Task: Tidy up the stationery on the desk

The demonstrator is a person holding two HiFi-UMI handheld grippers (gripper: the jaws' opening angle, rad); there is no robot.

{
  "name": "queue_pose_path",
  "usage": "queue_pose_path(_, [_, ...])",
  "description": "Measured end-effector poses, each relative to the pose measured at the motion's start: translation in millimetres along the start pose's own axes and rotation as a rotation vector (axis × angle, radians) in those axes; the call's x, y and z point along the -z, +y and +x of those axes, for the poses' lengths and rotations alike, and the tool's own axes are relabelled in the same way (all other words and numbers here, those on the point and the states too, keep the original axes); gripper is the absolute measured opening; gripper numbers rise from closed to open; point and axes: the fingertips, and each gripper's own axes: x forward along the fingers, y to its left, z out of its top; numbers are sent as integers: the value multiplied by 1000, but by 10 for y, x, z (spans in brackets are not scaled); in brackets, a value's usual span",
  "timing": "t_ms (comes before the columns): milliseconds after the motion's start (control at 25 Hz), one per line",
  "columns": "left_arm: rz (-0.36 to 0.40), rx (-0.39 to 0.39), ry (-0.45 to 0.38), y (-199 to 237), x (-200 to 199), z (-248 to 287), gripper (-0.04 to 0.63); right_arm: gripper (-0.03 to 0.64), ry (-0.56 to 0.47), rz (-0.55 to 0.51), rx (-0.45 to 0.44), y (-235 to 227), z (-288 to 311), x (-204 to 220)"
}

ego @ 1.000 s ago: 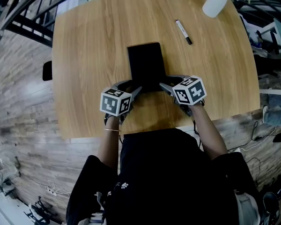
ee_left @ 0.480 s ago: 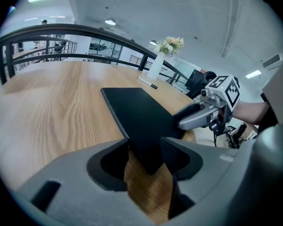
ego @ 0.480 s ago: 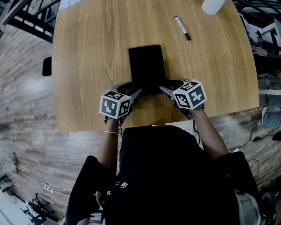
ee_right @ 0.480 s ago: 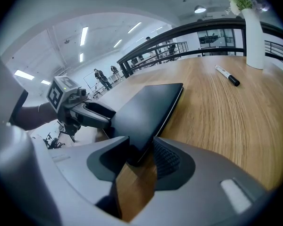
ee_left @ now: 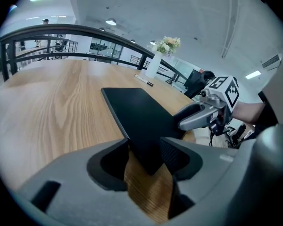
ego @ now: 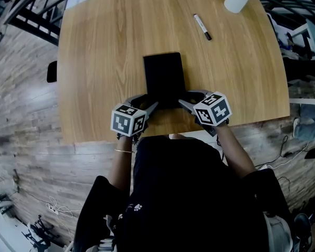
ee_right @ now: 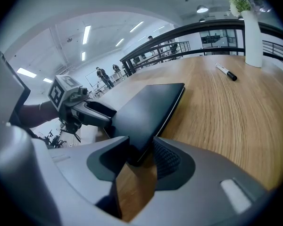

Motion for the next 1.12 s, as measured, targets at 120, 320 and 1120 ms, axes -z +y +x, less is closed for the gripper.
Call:
queue_pose_path(120, [6, 3, 10, -60, 68, -36, 201, 164, 11, -9, -3, 56, -31, 64])
queue_pose_path(320, [5, 10, 16, -148, 185, -66, 199, 163, 21, -19, -14, 121, -72, 177])
queue_pose_path(1120, [4, 15, 8, -259, 339, -141, 196, 174, 8, -44, -20, 245, -146, 321])
